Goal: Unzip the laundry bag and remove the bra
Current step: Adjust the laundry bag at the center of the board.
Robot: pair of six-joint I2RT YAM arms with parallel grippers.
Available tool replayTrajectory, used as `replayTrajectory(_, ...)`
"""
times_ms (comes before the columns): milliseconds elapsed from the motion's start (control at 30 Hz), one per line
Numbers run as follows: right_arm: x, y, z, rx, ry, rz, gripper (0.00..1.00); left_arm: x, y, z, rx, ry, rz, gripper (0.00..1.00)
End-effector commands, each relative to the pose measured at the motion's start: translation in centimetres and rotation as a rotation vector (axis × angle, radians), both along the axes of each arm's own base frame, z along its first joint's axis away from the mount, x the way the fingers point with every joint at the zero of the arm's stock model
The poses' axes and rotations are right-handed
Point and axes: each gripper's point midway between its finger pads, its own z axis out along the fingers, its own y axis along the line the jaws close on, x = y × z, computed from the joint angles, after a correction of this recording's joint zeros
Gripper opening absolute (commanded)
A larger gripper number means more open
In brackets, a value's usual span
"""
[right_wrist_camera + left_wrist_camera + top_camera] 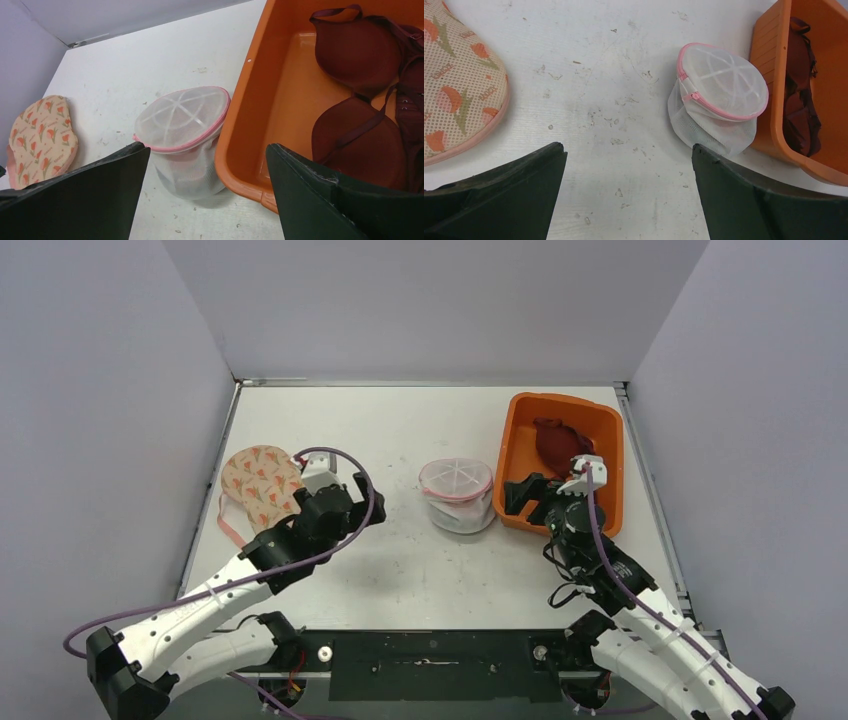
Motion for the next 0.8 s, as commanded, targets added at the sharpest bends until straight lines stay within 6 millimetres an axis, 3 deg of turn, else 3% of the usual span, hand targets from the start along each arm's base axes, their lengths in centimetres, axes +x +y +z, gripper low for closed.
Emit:
replayTrajectory(0, 0.5, 0.5, 1.2, -0.014, -0.047, 0.027, 0.90, -0.1, 0.2, 1.1, -0.022, -0.056, -0.021, 0.96)
replayTrajectory(167, 0.7, 1.9, 0.5, -0.036, -0.015, 0.090, 0.90, -0.5, -0.5, 0.4, -0.051, -0.056, -0.080, 0.96)
replayTrajectory(233, 1.1, 1.2, 0.4, -0.032, 0.002, 0.033, 0.90, -0.2, -0.8, -0.1, -0.091, -0.040, -0.088, 0.96)
replayTrajectory(433, 2.1, -0.9, 0.1, -0.020, 0.029, -0.121, 0.93, 2.5, -4.0, -0.6, -0.308, -0.006, -0.192, 0.97)
replayTrajectory(533, 2.1, -0.6, -0.3, -0.023, 0.053, -0.109, 0.94, 4.2, -6.4, -0.7, -0.377, 0.013, -0.238, 1.00)
replayTrajectory(667, 1.8, -0.5, -0.7, -0.028, 0.057, -0.088, 0.95, 5.8, -10.1, -1.7, -0.444, 0.086, -0.308, 0.92)
replayTrajectory(767, 1.5, -0.2, -0.8, -0.040, 0.062, -0.054, 0.95, 6.7, -11.5, -3.1, -0.464, 0.138, -0.308, 0.91)
